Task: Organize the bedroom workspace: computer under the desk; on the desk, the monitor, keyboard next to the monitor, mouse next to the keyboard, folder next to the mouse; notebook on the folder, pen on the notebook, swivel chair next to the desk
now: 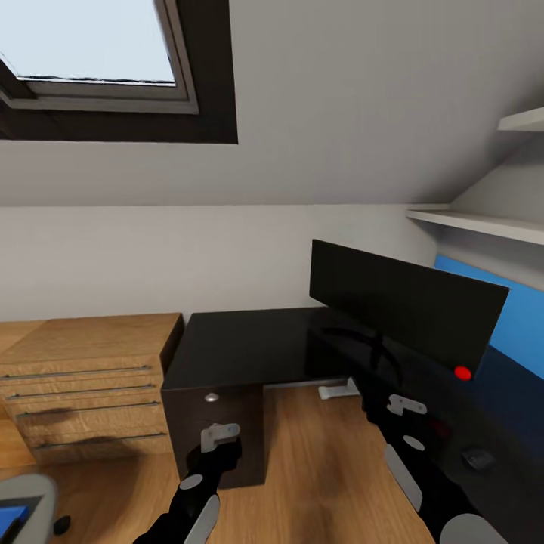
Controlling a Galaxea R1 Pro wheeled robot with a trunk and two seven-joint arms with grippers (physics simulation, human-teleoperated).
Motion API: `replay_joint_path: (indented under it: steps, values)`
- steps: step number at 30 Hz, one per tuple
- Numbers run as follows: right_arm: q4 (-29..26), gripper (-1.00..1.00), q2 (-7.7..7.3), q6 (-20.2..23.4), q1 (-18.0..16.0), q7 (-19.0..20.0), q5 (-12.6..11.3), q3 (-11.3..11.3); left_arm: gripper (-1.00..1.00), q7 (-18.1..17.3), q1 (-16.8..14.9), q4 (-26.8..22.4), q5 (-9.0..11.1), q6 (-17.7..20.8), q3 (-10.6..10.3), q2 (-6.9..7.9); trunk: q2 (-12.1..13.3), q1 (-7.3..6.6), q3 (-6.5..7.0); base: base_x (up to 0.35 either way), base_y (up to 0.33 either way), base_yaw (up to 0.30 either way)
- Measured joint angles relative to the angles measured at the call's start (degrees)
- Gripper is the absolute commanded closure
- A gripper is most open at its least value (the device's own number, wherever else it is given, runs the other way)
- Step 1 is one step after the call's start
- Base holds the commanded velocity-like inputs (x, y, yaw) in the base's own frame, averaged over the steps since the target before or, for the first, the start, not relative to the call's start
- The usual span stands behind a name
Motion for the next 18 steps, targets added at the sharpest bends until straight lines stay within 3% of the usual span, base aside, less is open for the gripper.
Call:
replay_joint_path:
  steps: [8, 13, 18]
  values:
    - [4.98, -1.0, -0.4, 0.12, -0.66, -1.7, -0.1, -0.39, -1.0, 0.14, 0.0, 0.0, -0.06, -0.03, -0.03, 0.0, 0.0, 0.01, 0.0, 0.042, 0.0, 0.0]
    - [9.08, -1.0, -0.71, 0.13, -3.38, -4.68, -0.11, -0.46, -1.0, 0.17, 0.0, 0.0, -0.07, -0.04, -0.04, 0.0, 0.0, 0.02, 0.0, 0.007, 0.0, 0.0]
    - [13.04, -1.0, -2.22, 0.07, -5.47, -6.15, -0.25, -0.52, -1.0, 0.18, 0.0, -0.03, -0.07, -0.03, -0.04, 0.0, 0.0, 0.02, 0.0, 0.002, 0.0, 0.0]
